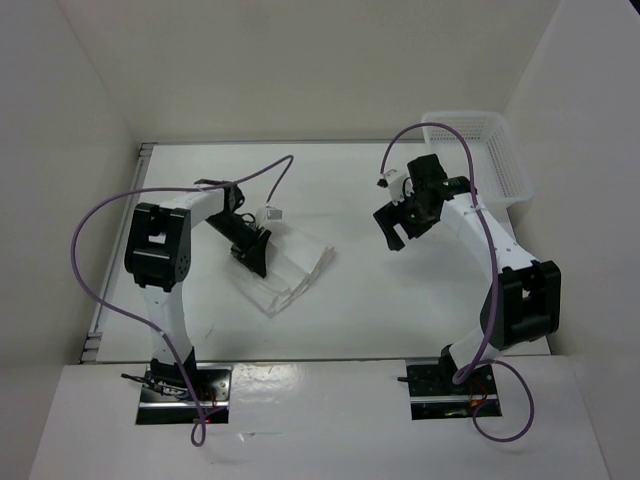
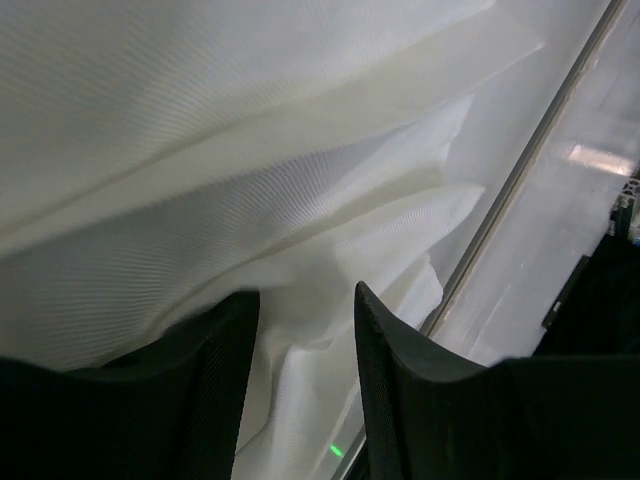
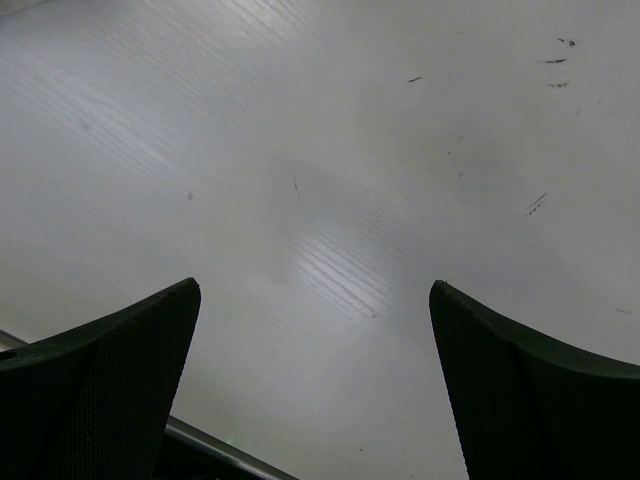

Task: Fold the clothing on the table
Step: Fold the skirt

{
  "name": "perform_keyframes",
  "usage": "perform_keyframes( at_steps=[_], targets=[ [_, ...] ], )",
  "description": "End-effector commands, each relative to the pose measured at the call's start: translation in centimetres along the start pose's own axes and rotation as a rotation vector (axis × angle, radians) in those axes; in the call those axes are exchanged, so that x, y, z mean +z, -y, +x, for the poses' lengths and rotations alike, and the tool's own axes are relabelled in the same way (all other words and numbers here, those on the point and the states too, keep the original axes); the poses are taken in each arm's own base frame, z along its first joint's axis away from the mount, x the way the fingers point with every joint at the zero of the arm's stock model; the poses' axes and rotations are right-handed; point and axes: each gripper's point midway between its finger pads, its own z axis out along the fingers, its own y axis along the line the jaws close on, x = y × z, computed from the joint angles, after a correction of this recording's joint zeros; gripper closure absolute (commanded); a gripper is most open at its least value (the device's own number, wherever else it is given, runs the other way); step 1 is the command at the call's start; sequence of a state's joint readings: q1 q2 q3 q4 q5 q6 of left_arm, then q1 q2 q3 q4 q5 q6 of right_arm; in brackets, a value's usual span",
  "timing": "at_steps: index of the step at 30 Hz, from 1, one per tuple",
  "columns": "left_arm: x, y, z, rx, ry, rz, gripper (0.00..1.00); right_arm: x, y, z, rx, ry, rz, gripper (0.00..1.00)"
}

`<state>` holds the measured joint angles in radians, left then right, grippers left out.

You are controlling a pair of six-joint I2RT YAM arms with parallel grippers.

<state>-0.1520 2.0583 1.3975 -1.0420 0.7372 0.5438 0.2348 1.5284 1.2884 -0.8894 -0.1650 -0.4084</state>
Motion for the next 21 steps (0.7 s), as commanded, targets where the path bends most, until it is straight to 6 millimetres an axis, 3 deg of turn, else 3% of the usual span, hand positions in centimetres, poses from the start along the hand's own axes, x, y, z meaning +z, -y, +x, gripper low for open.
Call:
perform_keyframes(
  at_steps=[1,3,4,7,10,17,21],
  targets=[
    [-5.3,2.4,-4.3,0.182,0.118,-0.096,0.50,-0.8,0.3,-2.1,-0.009,0.079,0.014,0.01],
    [-7.2,4.4,-5.7,0.211,0.156,-0.089,0.48,-1.1,0.3,-2.2,-0.010,0.088,0.017,0.01],
    [-9.0,5.5,-7.4,0.264,0.203,-0.111,0.48,-1.1,0.3,-2.2,-0.010,0.088,0.017,0.01],
    [-11.3,8.0,-9.1,0.325,0.268,-0.104,0.48,-1.4,0.5,-2.2,-0.012,0.093,0.029,0.01],
    [-10.9,8.3,-9.8,0.335,0.303,-0.069,0.48,-1.4,0.4,-2.0,-0.011,0.093,0.029,0.01],
    [-4.3,2.2,-7.7,0.192,0.198,0.026,0.48,-1.6,0.8,-1.4,-0.008,0.072,0.060,0.01],
    [-2.3,-0.9,-8.5,0.162,0.213,0.001,0.48,-1.4,0.7,-1.1,-0.007,0.063,0.057,0.01]
  ],
)
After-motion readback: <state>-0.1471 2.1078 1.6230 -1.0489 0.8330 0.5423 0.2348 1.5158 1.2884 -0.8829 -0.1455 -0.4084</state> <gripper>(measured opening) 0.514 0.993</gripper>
